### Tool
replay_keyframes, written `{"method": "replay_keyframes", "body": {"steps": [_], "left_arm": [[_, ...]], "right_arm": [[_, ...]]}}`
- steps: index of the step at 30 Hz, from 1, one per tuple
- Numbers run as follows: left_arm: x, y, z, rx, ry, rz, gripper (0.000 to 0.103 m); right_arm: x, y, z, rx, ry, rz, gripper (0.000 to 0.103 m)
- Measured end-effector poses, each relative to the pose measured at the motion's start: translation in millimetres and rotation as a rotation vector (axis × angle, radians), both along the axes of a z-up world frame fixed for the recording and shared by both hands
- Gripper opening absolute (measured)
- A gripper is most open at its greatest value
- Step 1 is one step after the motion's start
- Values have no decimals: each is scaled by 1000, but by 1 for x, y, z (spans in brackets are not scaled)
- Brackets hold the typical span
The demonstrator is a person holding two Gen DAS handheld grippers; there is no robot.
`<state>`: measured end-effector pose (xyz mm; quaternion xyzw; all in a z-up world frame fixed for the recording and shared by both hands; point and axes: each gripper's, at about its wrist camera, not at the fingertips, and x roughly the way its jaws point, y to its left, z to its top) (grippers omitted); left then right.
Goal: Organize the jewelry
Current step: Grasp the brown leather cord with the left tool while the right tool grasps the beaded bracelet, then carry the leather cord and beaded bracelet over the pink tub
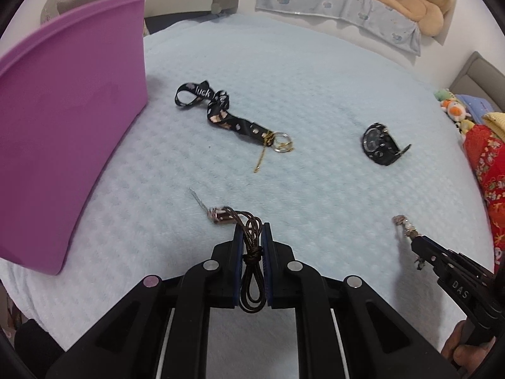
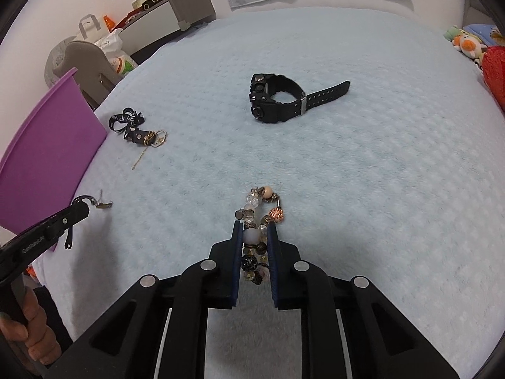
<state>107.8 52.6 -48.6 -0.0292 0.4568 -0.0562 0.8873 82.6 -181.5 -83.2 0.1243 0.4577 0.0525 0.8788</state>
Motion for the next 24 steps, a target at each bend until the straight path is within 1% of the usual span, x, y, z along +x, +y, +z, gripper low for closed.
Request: {"method": "replay_keyframes", "body": {"steps": [1,2,8,18,24], "left_arm": [[-3,-1,4,0,-8,-5,11],[-6,-1,8,1,-16,-9,11],[-15,-3,25,-7,-50,-22,11],[-27,0,40,-7,-72,-20,11],[-29,6,60,-15,-99,-20,11]], "right_arm": [[-3,0,3,1,-6,-1,15],[-4,0,6,0,-11,-1,10],[-11,7,22,-4,-38,13,10],[-20,8,39,15,-61,5,10],[-21,13,63,29,-98,15,10]]}}
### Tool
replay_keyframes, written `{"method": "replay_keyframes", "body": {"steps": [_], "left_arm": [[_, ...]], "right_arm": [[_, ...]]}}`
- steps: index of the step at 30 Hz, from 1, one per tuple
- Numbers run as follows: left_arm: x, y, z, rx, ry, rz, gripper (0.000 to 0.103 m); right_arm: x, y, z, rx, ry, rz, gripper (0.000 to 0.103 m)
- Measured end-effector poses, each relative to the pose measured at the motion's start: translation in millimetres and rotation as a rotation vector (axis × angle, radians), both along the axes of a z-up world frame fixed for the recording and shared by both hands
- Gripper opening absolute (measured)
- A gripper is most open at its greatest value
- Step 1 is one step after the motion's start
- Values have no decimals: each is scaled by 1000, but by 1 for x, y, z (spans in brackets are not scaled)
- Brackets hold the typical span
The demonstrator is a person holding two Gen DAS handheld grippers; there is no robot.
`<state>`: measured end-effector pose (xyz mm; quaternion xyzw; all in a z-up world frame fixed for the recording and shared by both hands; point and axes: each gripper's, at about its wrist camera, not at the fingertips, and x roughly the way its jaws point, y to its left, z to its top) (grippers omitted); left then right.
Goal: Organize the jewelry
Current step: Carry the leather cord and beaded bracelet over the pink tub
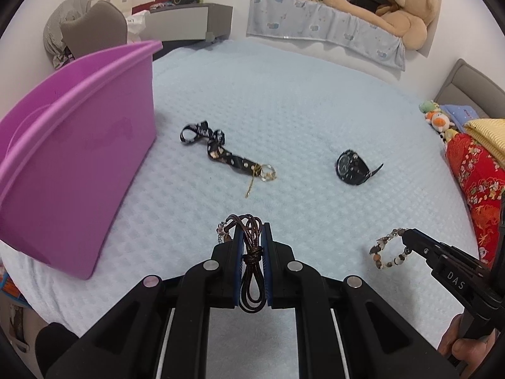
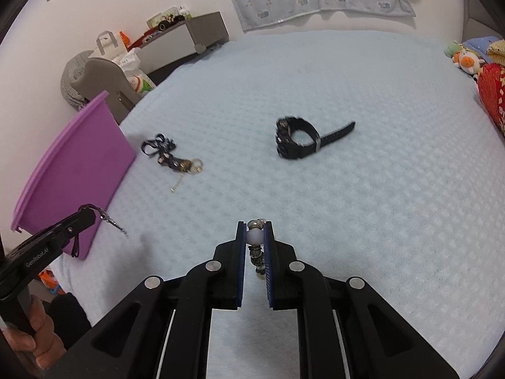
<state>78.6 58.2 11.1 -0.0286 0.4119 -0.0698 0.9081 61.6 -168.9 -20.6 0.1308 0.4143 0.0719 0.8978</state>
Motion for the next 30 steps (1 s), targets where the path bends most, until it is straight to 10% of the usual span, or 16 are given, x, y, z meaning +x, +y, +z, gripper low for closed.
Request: {"method": "replay_keyframes", "body": {"steps": [23,30], "left_arm": [[16,130,162,37,-261,160,11],[28,204,159,56,-231,291,11]], "right_arm": [[78,160,161,120,-255,335,10],[110,244,178,129,-247,481,10]]}}
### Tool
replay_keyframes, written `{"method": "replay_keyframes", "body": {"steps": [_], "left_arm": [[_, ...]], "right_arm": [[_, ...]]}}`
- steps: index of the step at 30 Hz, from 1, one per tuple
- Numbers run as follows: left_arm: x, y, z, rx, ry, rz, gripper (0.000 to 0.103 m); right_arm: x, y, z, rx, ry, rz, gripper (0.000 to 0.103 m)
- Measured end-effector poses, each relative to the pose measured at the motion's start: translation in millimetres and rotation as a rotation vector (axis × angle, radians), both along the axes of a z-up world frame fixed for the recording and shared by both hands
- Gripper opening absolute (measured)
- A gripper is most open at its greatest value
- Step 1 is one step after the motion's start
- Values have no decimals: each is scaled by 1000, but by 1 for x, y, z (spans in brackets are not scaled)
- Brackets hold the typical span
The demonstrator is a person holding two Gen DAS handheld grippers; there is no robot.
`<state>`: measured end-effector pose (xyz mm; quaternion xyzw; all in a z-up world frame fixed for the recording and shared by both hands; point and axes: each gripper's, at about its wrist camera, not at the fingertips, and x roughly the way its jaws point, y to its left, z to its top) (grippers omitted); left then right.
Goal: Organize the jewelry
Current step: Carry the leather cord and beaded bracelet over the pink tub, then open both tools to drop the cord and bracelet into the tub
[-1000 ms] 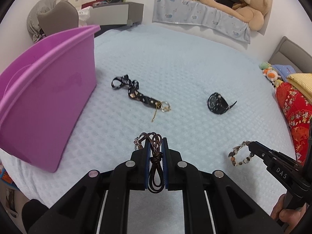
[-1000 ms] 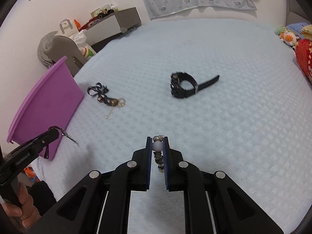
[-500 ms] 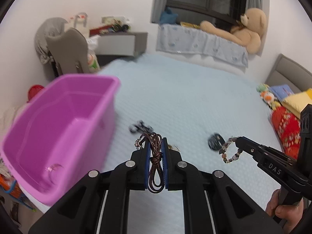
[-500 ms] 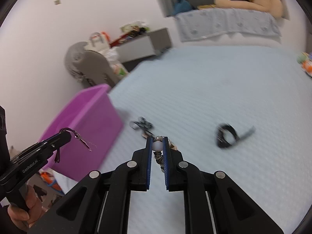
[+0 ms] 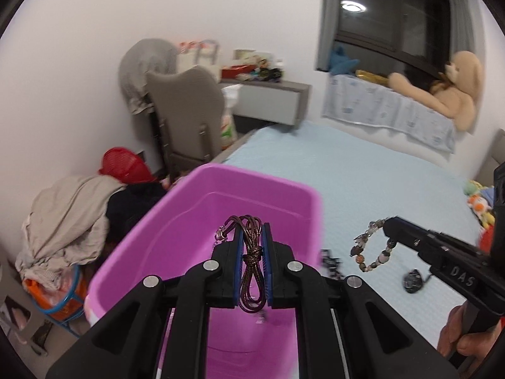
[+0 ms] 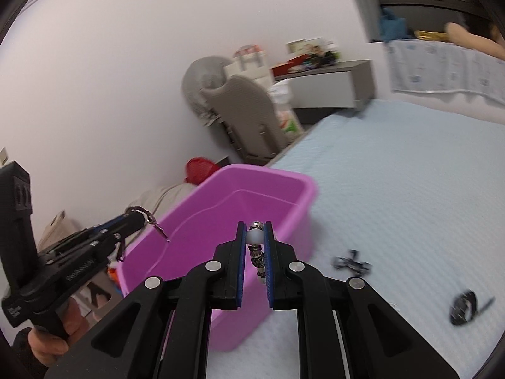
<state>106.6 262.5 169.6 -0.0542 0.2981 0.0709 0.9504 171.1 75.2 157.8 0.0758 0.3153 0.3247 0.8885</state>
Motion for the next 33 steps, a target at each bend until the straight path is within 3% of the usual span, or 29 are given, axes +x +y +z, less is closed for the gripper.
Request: {"method": "replay_keyframes", "body": {"steps": [8,14,22,28,29,30,31,32,33], "left_arm": [[15,52,-51,-35,131,96,11],[28,66,-85,-46,229,139,11],[35,73,-103,-25,309,178,11],[36,73,-108,-6,350,206,14],[35,72,-108,7,353,215,26],[35,71,-107,13,355,220,38],[33,73,-104,9,342,222,61],[28,73,-98,7,307,226,76],[27,73,-95,22,293,237,79]], "right_arm": [[27,81,-21,-81,59,121,10],[43,115,-50,-167,128,159,10],[65,146,-84,-283,197,158,11],[69,153,-89,-332,184,140,11],[69,153,-89,-340,179,138,12],[69,153,-89,-346,174,135,20],[68,152,-88,-349,168,132,26],[67,150,-87,-349,161,129,32],[66,149,-86,-348,158,128,32]]}}
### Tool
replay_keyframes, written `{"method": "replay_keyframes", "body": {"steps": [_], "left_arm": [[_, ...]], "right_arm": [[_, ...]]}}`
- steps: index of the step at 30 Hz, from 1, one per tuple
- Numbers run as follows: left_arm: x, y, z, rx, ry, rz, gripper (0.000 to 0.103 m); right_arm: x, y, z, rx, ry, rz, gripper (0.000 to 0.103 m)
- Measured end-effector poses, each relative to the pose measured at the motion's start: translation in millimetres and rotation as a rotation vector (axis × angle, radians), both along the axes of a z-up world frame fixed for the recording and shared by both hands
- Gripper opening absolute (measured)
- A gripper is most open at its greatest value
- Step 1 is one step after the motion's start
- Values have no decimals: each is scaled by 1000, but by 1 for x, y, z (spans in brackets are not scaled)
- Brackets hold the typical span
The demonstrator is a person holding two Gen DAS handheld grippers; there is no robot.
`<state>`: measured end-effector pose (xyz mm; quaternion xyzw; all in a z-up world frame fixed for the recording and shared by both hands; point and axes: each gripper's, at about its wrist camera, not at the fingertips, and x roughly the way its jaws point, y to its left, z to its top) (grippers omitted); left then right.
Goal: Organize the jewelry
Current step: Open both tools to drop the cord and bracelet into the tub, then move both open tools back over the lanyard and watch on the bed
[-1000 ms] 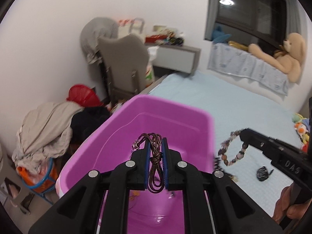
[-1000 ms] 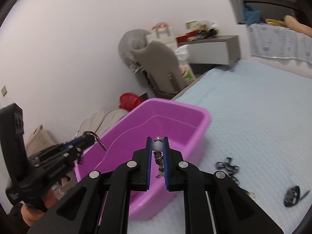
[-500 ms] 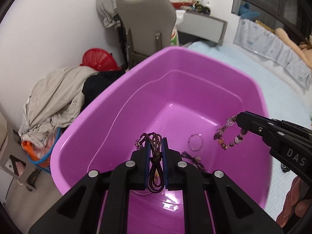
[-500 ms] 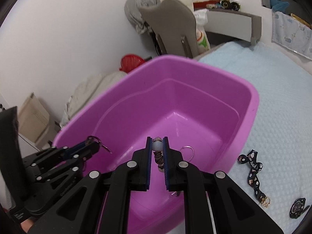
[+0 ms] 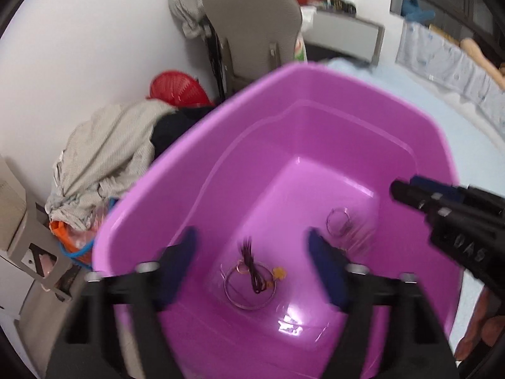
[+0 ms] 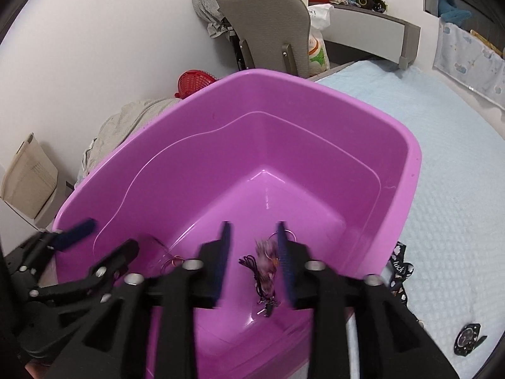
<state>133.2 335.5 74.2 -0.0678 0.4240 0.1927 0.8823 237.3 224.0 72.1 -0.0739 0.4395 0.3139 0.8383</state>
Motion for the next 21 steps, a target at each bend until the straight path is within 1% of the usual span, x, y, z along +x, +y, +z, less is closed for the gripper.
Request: {"method": "replay_keyframes", "body": {"steps": [2,13,17,21], "left_arm": [[-2,-2,3,28,1,3,79],[-13,1,5,11,7,21,79],[-17,-2,9,12,1,23,79],[-23,-4,13,9,-5,24,79]], "right_arm": [[-1,-1,2,-3,-10,-4,32],[-11,-11,12,8,-23,-15,32],[-18,-16,16,18,-30,-15,36],[-24,-22,20,27,-34,-19,37]]}}
